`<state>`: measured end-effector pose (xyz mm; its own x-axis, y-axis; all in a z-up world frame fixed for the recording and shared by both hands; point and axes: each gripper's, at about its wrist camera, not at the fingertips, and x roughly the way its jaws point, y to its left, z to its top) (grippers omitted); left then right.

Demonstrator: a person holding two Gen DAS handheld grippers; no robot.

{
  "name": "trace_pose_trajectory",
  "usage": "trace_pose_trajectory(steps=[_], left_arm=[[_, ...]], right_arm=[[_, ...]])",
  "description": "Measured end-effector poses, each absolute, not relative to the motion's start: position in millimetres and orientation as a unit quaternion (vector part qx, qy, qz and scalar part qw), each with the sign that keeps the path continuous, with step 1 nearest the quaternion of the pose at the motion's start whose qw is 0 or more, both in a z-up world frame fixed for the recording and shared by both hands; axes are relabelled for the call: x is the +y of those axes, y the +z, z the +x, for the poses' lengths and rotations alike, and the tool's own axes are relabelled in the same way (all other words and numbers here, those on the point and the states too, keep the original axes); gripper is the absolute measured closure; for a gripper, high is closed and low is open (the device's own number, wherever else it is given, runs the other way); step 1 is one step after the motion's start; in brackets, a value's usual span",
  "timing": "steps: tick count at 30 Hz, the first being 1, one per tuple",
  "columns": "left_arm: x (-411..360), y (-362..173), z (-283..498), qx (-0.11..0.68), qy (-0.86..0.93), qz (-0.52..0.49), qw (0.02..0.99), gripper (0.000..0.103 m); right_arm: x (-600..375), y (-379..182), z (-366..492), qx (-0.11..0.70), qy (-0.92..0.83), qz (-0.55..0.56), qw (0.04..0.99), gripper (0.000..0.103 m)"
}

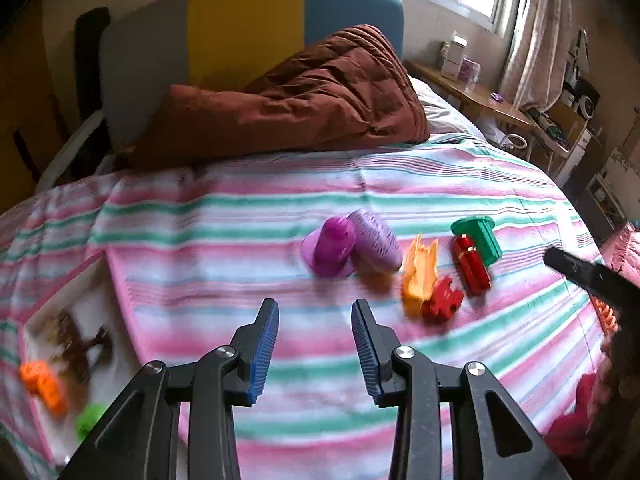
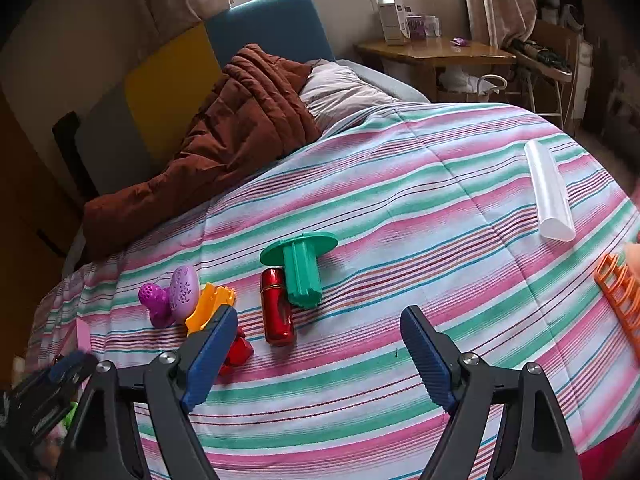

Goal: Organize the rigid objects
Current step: 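Move both tools to the toy cluster and grasp the purple ball with the left gripper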

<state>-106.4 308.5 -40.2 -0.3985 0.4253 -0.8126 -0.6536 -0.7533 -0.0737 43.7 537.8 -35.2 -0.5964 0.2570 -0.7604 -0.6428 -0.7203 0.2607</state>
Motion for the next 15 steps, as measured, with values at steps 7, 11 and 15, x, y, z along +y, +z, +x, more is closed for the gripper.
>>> trace_pose_trajectory(steps=[7,11,15], left_arm=[[348,-55,-136,0.117,0.821,-0.455,0.324,0.065],[368,-64,-150,0.118,0.824,-0.454,0.318,0.064],[381,-82,-167,0.119,0.824,-0.462,0.306,0.064]], right_arm=[[539,-39,41,0.274,0.850,-0.371,0.255,0.019],[541,-42,39,0.286,0.845,-0.378,0.247,0.019],[541,-43,38,0.291,0.845,-0.380,0.240,0.019]])
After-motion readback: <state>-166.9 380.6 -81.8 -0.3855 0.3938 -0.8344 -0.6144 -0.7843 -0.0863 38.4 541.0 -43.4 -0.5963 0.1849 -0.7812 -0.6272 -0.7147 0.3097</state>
